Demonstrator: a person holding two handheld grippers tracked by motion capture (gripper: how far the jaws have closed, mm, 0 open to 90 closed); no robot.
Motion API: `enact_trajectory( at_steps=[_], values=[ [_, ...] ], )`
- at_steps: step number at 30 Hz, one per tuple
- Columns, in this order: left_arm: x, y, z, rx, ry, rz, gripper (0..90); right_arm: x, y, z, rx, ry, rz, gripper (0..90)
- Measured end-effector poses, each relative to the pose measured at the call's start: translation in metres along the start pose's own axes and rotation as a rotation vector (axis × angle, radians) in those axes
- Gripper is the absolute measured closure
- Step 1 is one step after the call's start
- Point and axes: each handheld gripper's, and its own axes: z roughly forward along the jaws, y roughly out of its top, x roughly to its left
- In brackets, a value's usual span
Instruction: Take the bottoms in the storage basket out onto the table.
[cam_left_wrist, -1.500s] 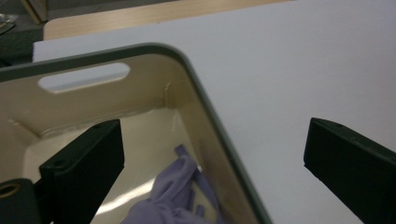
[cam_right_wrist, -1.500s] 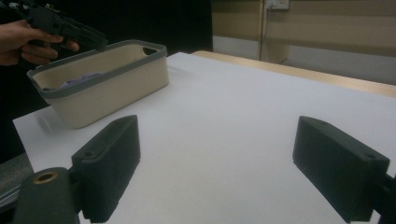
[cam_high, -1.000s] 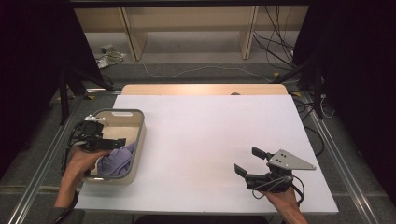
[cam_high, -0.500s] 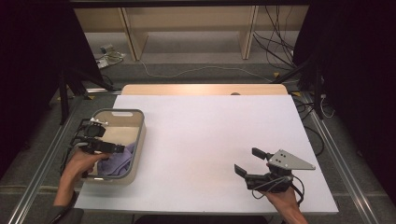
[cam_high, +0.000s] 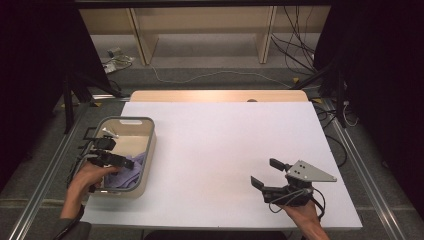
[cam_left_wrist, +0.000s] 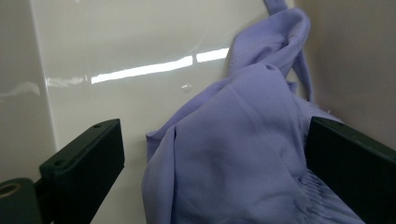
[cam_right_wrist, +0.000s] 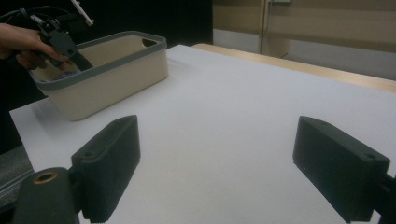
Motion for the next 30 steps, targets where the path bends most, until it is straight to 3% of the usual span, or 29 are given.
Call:
enact_trajectory(
  at_steps=[17,19,21,30],
  values=[
    [0.007,0.006,0.019,0.135,-0.032,-0.054,2.1,0.003,-0.001,0.002,0.007,-0.011,-0.010,16.4],
    [0.008,0.006,0.018,0.132,-0.050,-0.051,8.6,0.003,-0.001,0.002,0.004,-0.012,-0.013,16.4],
    [0.007,0.005,0.017,0.112,-0.096,-0.042,19.4,0.002,-0.001,0.003,0.004,-0.015,-0.010,16.4],
    [0.002,0.004,0.013,0.075,-0.129,0.010,51.8,0.002,-0.001,0.002,0.006,-0.019,-0.006,16.8]
  ],
)
